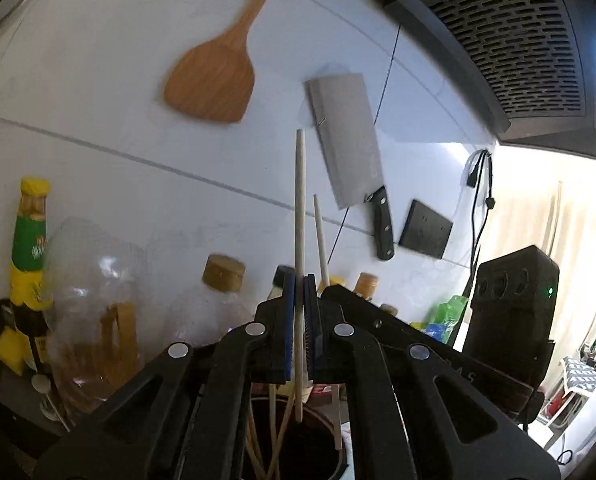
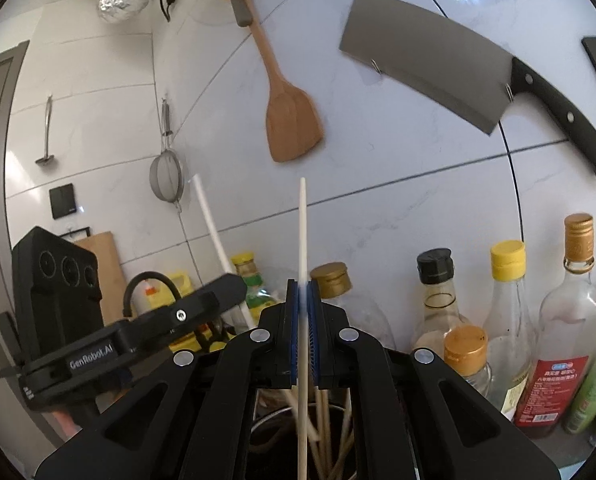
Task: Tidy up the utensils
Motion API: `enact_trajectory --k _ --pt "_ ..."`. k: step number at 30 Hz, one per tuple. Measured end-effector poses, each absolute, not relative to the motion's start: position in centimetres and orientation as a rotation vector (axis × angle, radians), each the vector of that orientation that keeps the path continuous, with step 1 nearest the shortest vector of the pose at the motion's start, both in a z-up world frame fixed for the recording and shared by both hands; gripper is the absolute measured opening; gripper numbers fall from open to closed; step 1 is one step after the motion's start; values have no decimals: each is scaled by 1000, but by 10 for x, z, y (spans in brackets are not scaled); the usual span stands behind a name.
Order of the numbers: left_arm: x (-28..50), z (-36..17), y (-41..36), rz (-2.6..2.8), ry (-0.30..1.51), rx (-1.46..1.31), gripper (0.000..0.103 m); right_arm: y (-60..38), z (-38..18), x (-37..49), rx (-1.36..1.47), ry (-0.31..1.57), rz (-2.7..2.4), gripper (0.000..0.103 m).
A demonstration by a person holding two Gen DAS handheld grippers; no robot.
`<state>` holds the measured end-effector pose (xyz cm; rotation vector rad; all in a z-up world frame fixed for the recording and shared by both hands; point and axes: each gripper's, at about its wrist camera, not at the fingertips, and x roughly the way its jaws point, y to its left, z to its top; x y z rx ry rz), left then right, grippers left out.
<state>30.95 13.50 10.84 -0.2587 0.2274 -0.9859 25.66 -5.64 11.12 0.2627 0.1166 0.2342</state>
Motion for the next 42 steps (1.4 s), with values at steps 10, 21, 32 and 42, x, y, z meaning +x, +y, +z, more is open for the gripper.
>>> enact_trajectory --k 10,21,32,42 --pt "306 77 125 -905 309 -183 5 -61 77 266 275 188 262 5" --pt "284 80 128 -752 365 -112 19 -57 83 240 147 212 244 27" --pt "243 91 141 -641 399 -99 75 -70 98 185 126 247 198 86" --pt "214 75 143 -570 502 -37 97 -88 87 161 215 355 135 93"
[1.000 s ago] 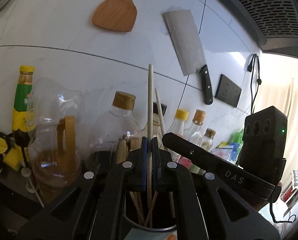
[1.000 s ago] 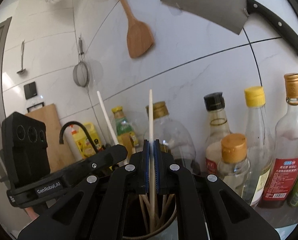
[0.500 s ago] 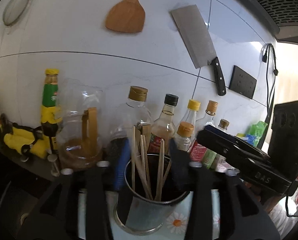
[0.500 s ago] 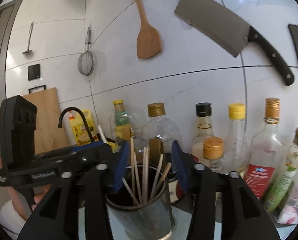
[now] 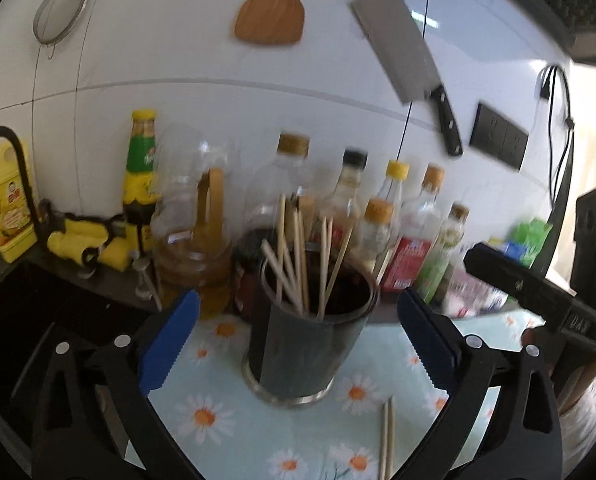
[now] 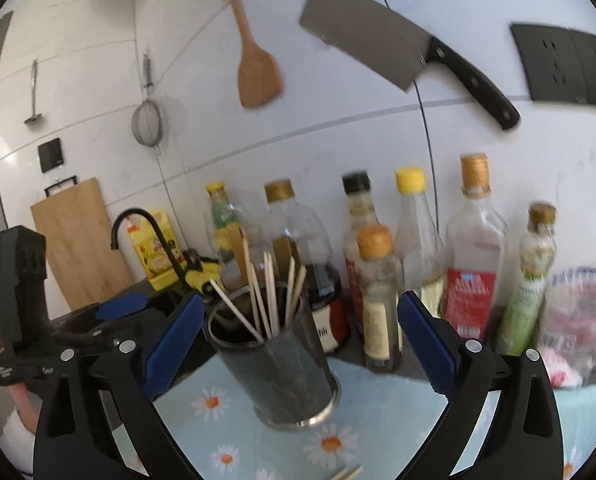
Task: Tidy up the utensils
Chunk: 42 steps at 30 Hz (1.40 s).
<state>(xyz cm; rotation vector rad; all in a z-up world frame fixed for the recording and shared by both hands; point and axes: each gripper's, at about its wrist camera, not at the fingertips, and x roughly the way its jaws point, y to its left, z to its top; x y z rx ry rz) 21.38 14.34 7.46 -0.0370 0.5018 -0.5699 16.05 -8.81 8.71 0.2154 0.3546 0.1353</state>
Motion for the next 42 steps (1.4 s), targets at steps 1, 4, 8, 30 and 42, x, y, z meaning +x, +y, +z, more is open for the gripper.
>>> enact_trajectory --k 1,4,8,30,42 --pt "212 70 143 -566 519 -31 97 -88 84 161 219 371 132 94" --pt "208 53 142 -556 584 -1 97 -87 70 160 225 444 124 94" --pt "206 27 141 -566 661 35 97 -85 47 152 221 521 84 94" --pt "197 -60 100 -761 921 309 97 -79 -38 122 229 809 -136 94" --pt "186 -84 60 -898 931 518 97 -92 -60 105 279 858 -284 94"
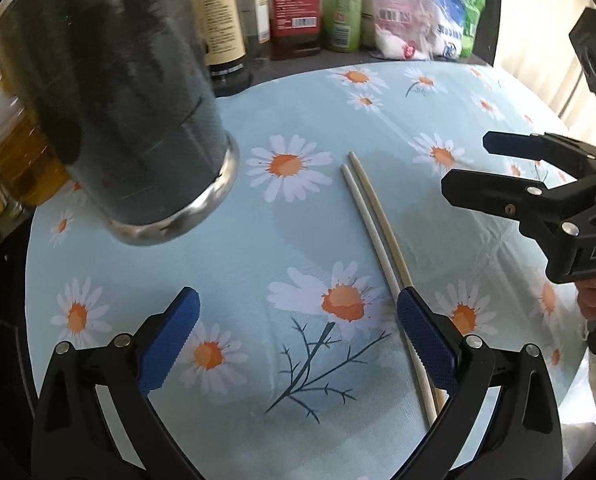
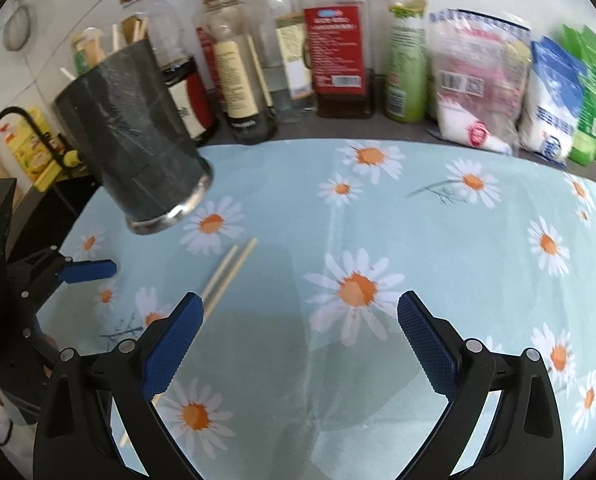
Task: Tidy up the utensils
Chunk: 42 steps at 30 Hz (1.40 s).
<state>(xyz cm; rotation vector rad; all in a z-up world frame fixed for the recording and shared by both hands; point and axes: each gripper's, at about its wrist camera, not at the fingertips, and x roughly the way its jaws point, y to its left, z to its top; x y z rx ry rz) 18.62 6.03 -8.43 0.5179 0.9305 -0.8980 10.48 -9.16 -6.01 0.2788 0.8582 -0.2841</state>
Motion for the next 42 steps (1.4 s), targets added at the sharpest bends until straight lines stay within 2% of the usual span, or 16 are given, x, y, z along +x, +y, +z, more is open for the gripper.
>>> enact_trajectory --k 11,15,28,34,42 --pt "192 -87 50 -945 988 520 98 -79 -68 110 271 899 -342 94" --pt "184 -89 41 -937 953 617 99 -79 -71 113 277 919 -381 94" --pt "192 -92 54 -997 988 639 99 -75 -78 138 391 984 -403 94" --pt "190 -92 57 -1012 969 635 99 -60 -83 152 267 1046 -491 95" --pt "190 -92 59 -988 971 605 99 -62 -83 148 295 1040 -506 96"
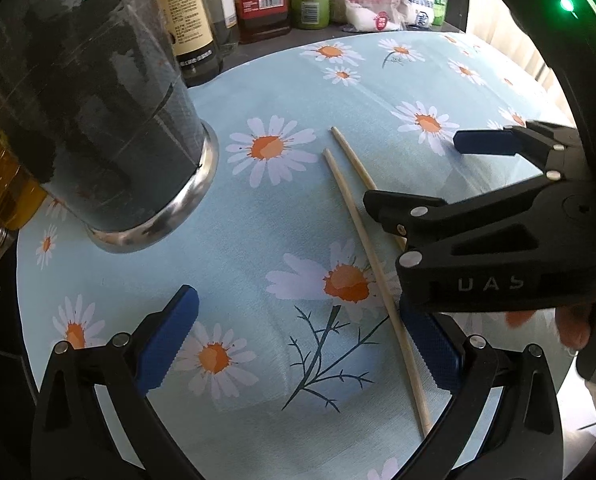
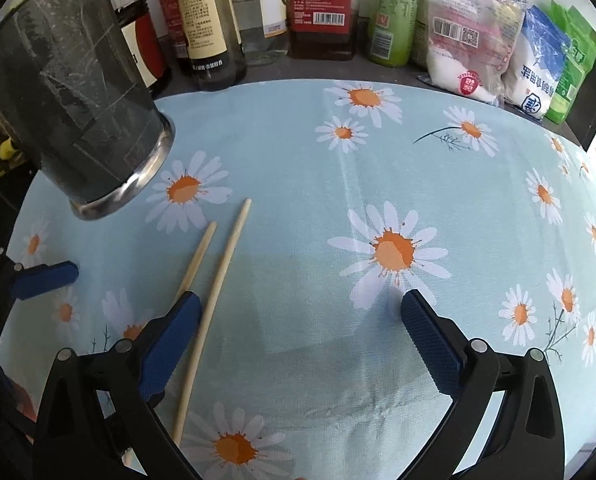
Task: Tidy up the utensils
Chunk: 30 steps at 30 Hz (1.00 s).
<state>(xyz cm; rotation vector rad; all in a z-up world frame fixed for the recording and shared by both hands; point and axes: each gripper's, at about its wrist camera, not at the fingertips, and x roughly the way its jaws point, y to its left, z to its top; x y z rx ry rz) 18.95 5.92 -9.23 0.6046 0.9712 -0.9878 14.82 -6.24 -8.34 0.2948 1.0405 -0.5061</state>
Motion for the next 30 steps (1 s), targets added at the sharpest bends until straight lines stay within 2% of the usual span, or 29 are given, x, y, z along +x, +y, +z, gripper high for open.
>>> enact_trajectory --k 6,7,9,11,12,13,14,15,16,17,21,23,30 --pt "190 -92 60 -949 990 577 97 -61 -85 145 284 1021 -506 93" --pt "190 -91 60 -943 993 574 96 -60 -84 143 281 1026 -501 89" --pt "190 -89 63 -918 997 556 88 -63 -80 139 280 1032 -496 69" --pt "193 -86 67 -877 1001 531 77 -69 -74 133 280 1030 -494 32" --pt "193 -85 68 -869 1001 526 75 -74 -73 130 284 1027 -500 22" --pt "194 -85 69 -859 1001 515 67 -77 -72 128 286 1025 -504 11" --pt "194 -83 71 -840 1003 499 55 -83 -72 125 296 1026 -494 5" --pt "195 -81 72 -831 1006 492 48 -88 -71 123 305 1030 -479 5" --pt "195 -80 73 -820 1012 483 34 -90 -71 123 313 1033 -469 5" --pt "195 -79 74 -815 1022 474 25 -94 -71 121 327 1037 -465 5" --pt "197 -79 78 -779 1074 407 16 -102 -71 118 318 1034 -420 5" --pt "200 -79 81 -751 1109 360 6 -105 -71 116 326 1031 -392 5" --pt "196 -80 97 -689 1182 231 5 -114 -66 120 291 1003 -297 5"
